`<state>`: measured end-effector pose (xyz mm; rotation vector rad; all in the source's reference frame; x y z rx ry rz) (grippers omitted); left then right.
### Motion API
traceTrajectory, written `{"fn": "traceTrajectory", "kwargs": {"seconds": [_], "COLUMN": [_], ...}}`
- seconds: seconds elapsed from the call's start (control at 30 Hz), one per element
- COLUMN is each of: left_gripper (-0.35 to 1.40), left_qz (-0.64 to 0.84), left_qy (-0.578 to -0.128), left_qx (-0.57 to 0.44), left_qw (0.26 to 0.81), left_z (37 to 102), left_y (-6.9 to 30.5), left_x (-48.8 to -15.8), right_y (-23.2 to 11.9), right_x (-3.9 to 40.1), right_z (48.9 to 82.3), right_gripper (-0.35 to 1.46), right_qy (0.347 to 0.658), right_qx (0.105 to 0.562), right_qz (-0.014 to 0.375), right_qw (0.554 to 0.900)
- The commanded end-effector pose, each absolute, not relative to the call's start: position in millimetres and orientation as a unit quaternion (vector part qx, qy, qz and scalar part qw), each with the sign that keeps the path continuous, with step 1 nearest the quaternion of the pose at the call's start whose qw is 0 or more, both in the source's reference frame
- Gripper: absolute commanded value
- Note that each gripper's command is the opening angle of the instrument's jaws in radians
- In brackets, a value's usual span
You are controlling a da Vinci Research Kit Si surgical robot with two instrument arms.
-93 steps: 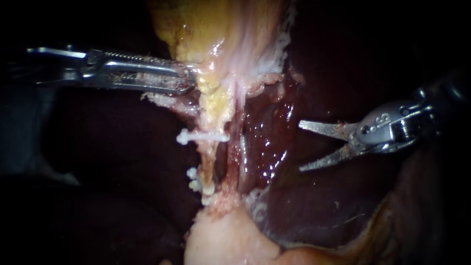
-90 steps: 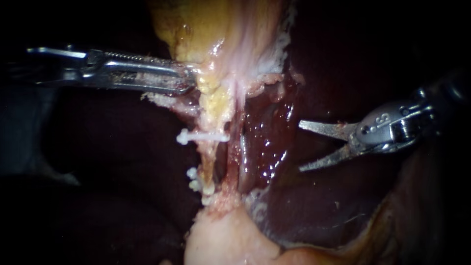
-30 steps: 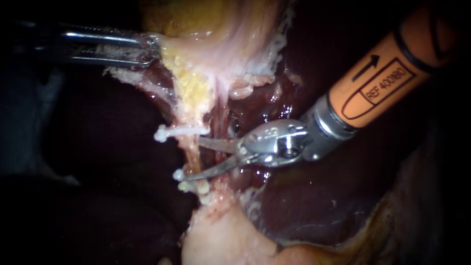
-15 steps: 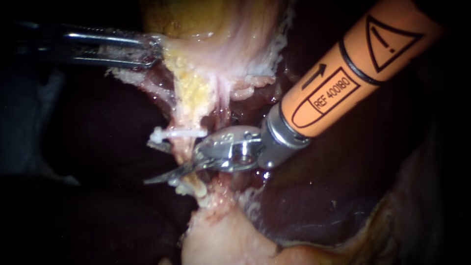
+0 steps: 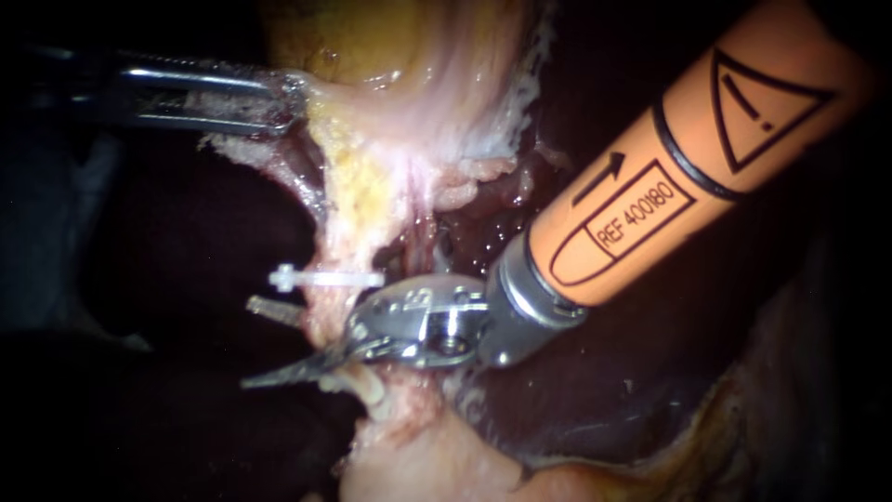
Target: Go to the cutting position left tube
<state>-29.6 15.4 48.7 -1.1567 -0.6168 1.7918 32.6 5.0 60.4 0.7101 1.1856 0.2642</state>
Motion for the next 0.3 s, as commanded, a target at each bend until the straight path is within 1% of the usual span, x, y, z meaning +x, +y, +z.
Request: {"fn": "traceTrajectory", "kwargs": {"seconds": [0.03, 0.3], "left_gripper": [-0.35, -0.35], "left_qz": [0.723, 0.723], "left_qy": [-0.249, -0.249], "left_qx": [-0.467, -0.467], "left_qw": [0.445, 0.445], "left_z": [48.6, 48.6], "left_y": [15.4, 15.4], "left_x": [-29.6, -29.6], "right_y": [5.0, 5.2], "right_x": [32.6, 32.4], "right_z": [60.5, 61.0], "right_gripper": [1.41, 1.41], "right_qy": [0.545, 0.545], "right_qx": [0.326, 0.326], "right_qz": [0.121, 0.121], "right_qw": [0.763, 0.763]}}
